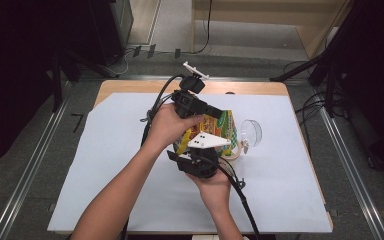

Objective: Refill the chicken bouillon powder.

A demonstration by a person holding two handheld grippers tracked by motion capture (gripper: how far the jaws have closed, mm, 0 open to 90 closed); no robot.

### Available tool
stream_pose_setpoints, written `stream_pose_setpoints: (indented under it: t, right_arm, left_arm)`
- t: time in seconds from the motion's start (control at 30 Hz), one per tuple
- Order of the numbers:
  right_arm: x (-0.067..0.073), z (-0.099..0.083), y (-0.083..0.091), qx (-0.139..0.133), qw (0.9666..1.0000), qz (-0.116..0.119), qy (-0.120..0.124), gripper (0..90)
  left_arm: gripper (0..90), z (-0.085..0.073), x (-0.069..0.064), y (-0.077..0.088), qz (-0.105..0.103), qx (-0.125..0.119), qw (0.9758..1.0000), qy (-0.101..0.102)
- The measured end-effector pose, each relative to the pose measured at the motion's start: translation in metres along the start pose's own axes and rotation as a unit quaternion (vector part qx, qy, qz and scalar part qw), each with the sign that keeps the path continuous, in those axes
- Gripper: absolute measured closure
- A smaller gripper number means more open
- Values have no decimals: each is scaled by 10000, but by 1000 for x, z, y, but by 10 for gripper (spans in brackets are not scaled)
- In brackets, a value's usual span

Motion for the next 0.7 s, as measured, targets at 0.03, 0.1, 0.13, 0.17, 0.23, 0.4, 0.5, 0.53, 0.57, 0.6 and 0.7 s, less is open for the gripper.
stream_pose_setpoints:
  t: [0.03,0.1,0.13,0.17,0.23,0.4,0.5,0.53,0.57,0.6,0.7]
  right_arm:
    - [0,0,0,0,10000,0,0,685]
    - [0,1,0,8,10000,6,6,684]
    - [0,1,0,6,10000,7,0,685]
    - [0,2,1,20,10000,13,1,684]
    - [0,2,1,24,10000,13,26,683]
    - [1,3,0,119,9999,-14,-26,681]
    - [1,2,-2,98,9999,9,-43,684]
    - [1,1,-2,39,10000,3,-26,687]
    - [1,1,-2,39,10000,3,-26,687]
    - [1,0,-2,12,10000,15,-22,688]
    - [1,0,-2,-11,10000,19,-26,688]
  left_arm:
    - [815,0,0,0,0,0,10000,0]
    - [816,0,0,0,-35,-18,10000,19]
    - [815,1,1,1,-40,-21,10000,37]
    - [815,1,1,1,-50,-13,10000,56]
    - [814,1,3,1,-81,-9,9999,104]
    - [812,2,4,1,-66,1,9999,142]
    - [813,0,1,1,18,33,10000,39]
    - [814,-1,-1,1,11,15,10000,16]
    - [814,-1,-1,2,23,16,10000,-24]
    - [815,-2,-2,1,32,-7,10000,-30]
    - [821,-2,-3,2,7,-7,10000,-18]
Point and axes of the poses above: each handheld gripper's, and its own axes: y roughly backward along the jaws, z roughly out of its top, x roughly to its left, the point moved 5 cm from there along -y, roughly forward along the jaws, and after that the axes turned 5 degrees about y, right-handed, at the moved point
